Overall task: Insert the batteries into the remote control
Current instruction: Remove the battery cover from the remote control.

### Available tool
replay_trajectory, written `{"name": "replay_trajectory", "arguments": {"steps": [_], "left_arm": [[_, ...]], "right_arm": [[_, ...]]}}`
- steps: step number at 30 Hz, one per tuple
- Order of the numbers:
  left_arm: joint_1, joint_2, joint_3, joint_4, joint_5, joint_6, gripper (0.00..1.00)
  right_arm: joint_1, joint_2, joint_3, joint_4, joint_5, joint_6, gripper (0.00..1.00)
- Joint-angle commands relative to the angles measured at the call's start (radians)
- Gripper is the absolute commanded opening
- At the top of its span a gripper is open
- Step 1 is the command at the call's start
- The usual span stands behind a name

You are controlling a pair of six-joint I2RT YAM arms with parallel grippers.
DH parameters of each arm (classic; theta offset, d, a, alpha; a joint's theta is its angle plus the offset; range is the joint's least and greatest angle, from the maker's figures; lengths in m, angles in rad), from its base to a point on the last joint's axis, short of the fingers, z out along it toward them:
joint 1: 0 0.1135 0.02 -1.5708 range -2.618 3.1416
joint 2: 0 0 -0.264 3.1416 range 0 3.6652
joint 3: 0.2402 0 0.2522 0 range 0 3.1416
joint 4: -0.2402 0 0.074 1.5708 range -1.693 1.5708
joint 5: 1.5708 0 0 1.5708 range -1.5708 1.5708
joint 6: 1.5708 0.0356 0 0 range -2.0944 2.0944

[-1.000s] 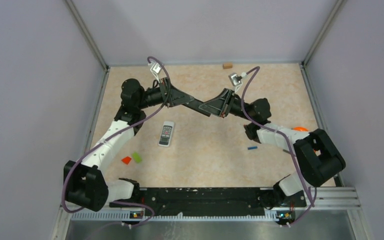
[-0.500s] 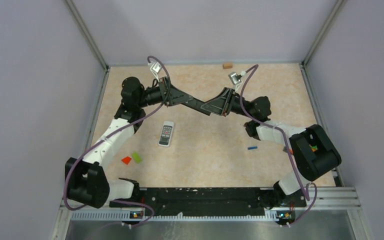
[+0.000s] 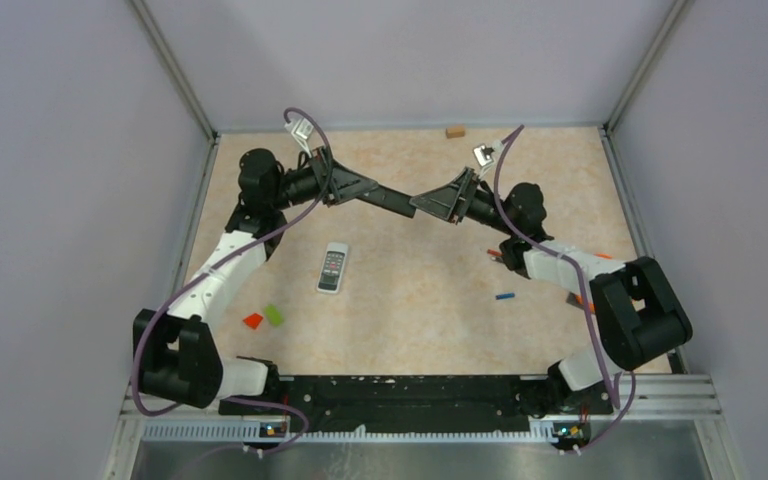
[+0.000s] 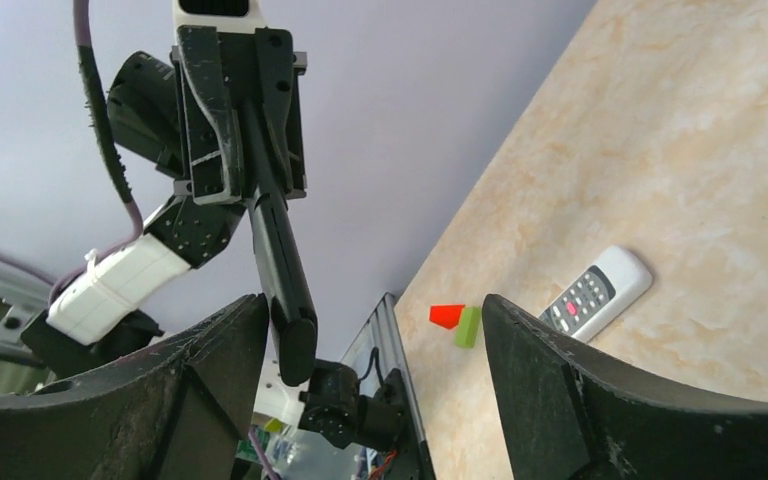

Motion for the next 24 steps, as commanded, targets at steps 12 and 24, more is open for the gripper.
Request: {"name": "replay_trajectory", "arguments": {"steps": [12, 24], "left_arm": [[0.002, 0.003, 0.013, -0.004, -0.032, 0.020, 0.00], [0.001, -0.004, 0.018, -0.034, -0.047, 0.037, 0.00]], "right_arm": [[0.044, -0.079, 0.030, -0.189, 0.100, -0.041, 0.54], [0.046, -0.161, 0.023, -0.235, 0.128, -0.048, 0.72]]}}
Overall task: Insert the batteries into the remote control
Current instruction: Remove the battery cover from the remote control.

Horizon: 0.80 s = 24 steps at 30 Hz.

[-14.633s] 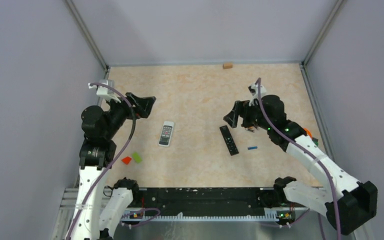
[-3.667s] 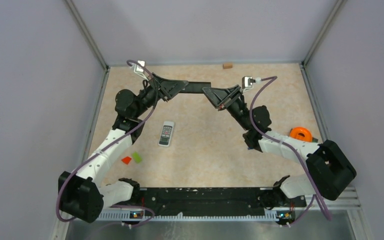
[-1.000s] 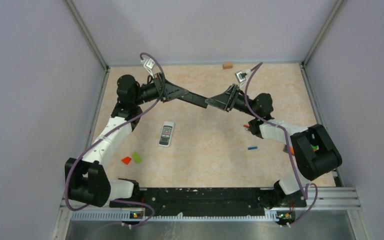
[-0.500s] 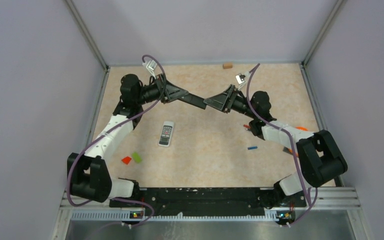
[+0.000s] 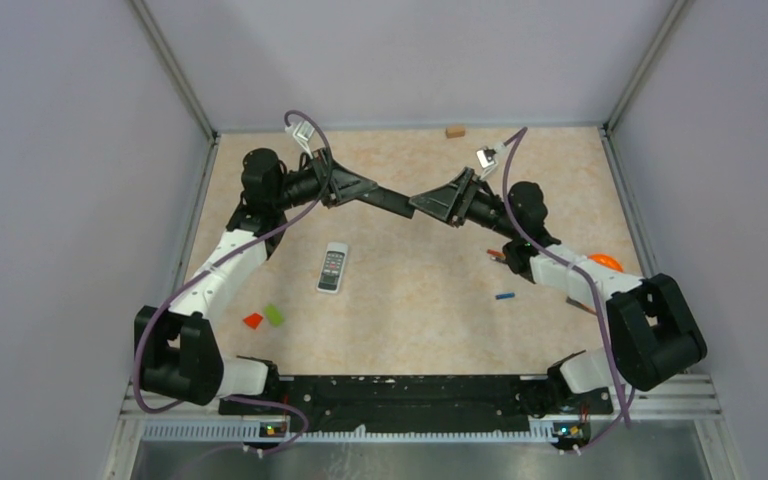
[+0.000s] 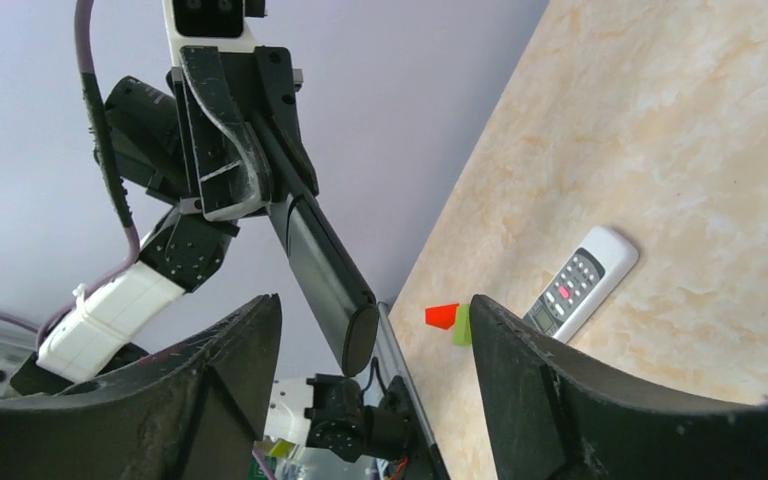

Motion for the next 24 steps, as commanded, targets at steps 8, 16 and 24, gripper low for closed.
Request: {"name": "replay_trajectory", "arguments": {"steps": [8, 16, 24], "left_arm": [[-0.002, -0.010, 0.016, 0.038, -0.003, -0.006, 0.00], [-0.002, -0.030, 0.005, 0.034, -0.009, 0.002, 0.00], [-0.002, -0.028, 0.003, 0.031, -0.017, 0.007, 0.00]], "right_arm": [[0.045, 0.013, 0.039, 0.105, -0.015, -0.001, 0.83], [0.052, 0.018, 0.036, 0.045, 0.059, 0.002, 0.61], [0.052, -0.037, 0.000, -0.045, 0.121, -0.002, 0.43]]}}
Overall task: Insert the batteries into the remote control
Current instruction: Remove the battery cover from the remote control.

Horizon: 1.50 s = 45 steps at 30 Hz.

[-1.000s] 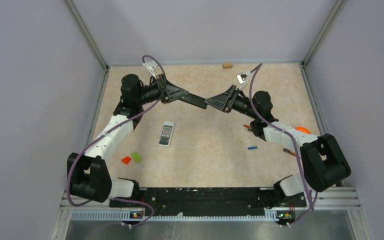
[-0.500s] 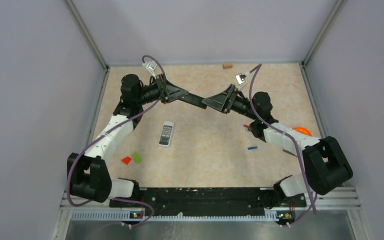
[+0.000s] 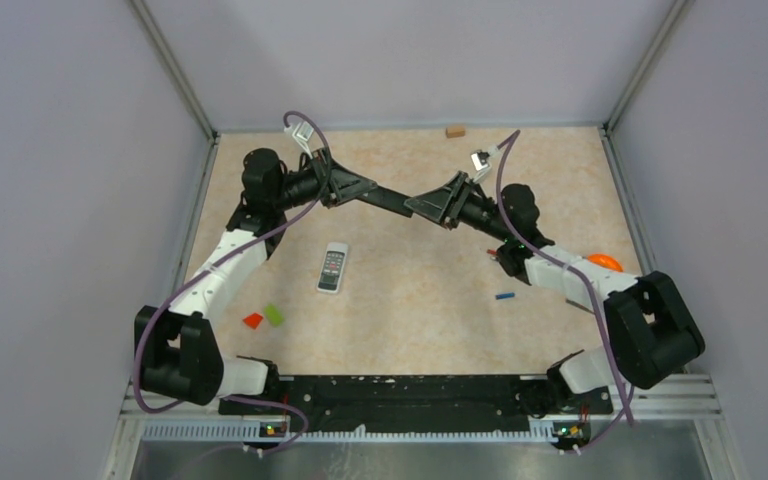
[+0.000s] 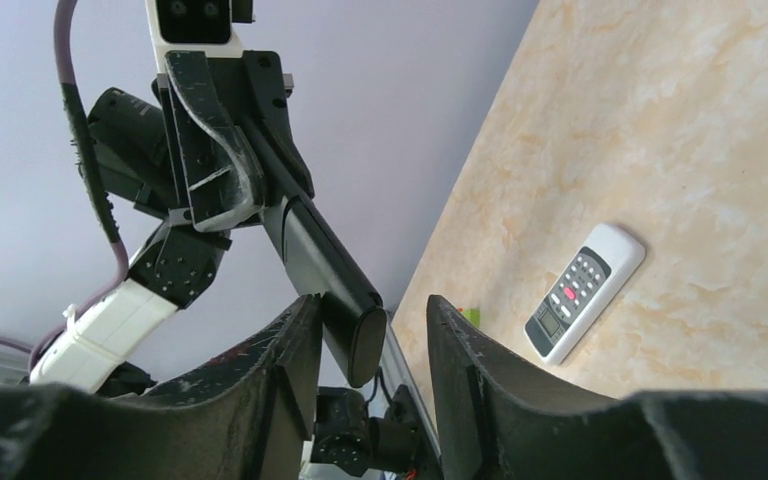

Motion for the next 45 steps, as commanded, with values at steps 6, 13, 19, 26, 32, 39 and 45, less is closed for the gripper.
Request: {"name": "replay_trajectory", "arguments": {"steps": [6, 13, 19, 26, 32, 39, 45], "left_arm": [[-0.002, -0.052, -0.015, 0.049, -0.025, 0.032, 0.00], [-0.002, -0.095, -0.029, -0.008, -0.097, 0.102, 0.00], [-0.002, -0.097, -0.031, -0.024, -0.116, 0.110, 0.00], [-0.005, -0.082, -0.029, -0.022, -0.100, 0.093, 0.00], [-0.016, -0.080, -0.025, -0.023, -0.092, 0.083, 0.00], [-0.016, -0.079, 0.003, -0.223, -0.279, 0.179, 0.00], [-0.016, -0.041, -0.015, -0.317, -0.417, 0.173, 0.00]], "right_arm": [[0.007, -0.074, 0.019, -0.095, 0.012, 0.079, 0.34], [0.008, -0.082, 0.043, -0.114, -0.022, 0.134, 0.22], [0.007, -0.082, 0.025, -0.040, -0.034, 0.195, 0.19], [0.012, -0.065, 0.013, 0.066, -0.041, 0.225, 0.22], [0.030, -0.030, 0.043, 0.053, -0.034, 0.211, 0.22], [0.030, -0.044, 0.030, 0.011, 0.002, 0.193, 0.17], [0.022, -0.025, -0.031, -0.036, 0.047, 0.191, 0.09]]}}
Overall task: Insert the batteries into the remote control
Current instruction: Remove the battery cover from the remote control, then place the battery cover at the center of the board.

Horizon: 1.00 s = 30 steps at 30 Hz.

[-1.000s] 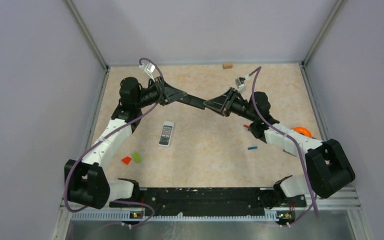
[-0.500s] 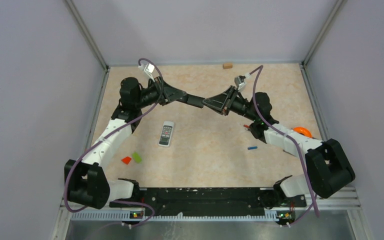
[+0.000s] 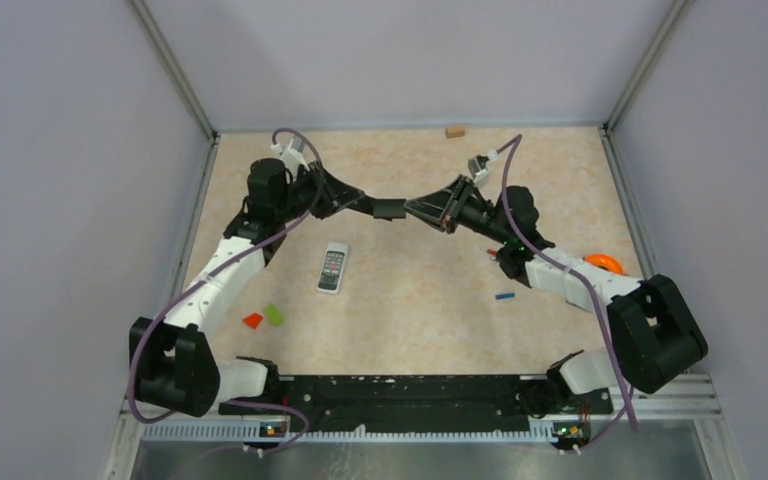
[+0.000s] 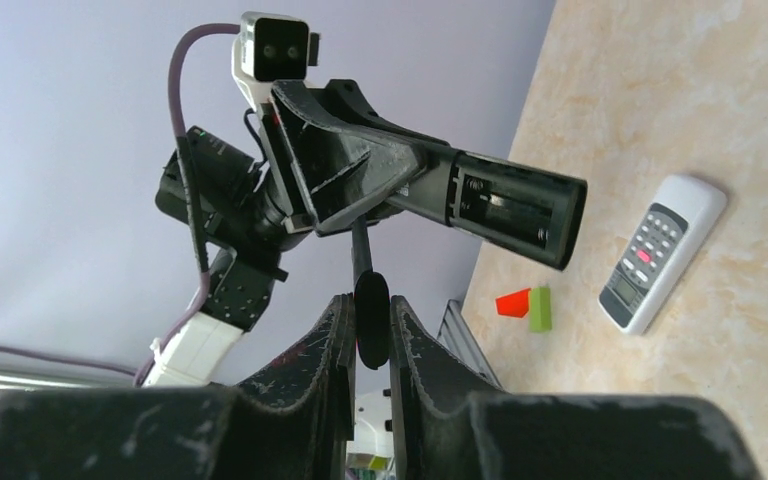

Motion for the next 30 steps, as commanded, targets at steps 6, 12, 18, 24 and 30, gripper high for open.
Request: {"name": "replay_trajectory", "arguments": {"steps": [6, 12, 18, 24, 30], "left_arm": [[-0.003, 0.045, 0.021, -0.121, -0.156, 0.053, 0.00], [-0.003, 0.027, 0.012, -0.124, -0.171, 0.077, 0.00], [-0.003, 0.025, -0.001, -0.080, -0.116, 0.072, 0.00], [-0.003, 0.038, -0.003, -0.042, -0.058, 0.063, 0.00], [-0.009, 0.041, -0.004, -0.009, -0.015, 0.072, 0.00]], "right_arm": [[-0.041, 0.006, -0.128, -0.123, 0.110, -0.103, 0.07], [-0.075, 0.020, -0.160, -0.309, 0.159, -0.260, 0.08], [-0.077, 0.042, -0.216, -0.376, 0.200, -0.339, 0.09], [-0.077, 0.009, -0.249, -0.469, 0.277, -0.352, 0.25], [-0.077, -0.142, -0.212, -0.672, 0.402, -0.422, 0.55]]}}
